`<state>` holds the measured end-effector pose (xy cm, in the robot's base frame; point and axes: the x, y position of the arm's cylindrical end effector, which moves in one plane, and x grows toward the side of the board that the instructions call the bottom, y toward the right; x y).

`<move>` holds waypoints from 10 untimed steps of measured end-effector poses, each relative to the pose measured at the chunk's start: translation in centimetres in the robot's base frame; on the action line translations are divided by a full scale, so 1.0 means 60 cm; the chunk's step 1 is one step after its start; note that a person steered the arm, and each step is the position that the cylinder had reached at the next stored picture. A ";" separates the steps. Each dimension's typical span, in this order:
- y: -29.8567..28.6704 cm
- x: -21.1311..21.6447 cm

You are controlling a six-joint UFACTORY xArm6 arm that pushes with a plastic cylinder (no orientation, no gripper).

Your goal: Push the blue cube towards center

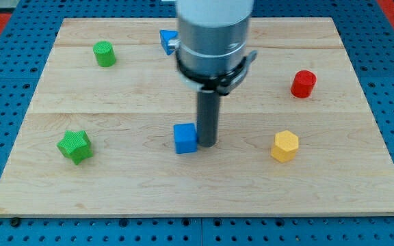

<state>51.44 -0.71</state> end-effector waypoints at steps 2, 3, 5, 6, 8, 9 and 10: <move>-0.042 0.030; -0.042 0.030; -0.025 0.031; -0.025 0.031; -0.019 0.034; -0.010 0.040; 0.017 0.073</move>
<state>55.81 0.33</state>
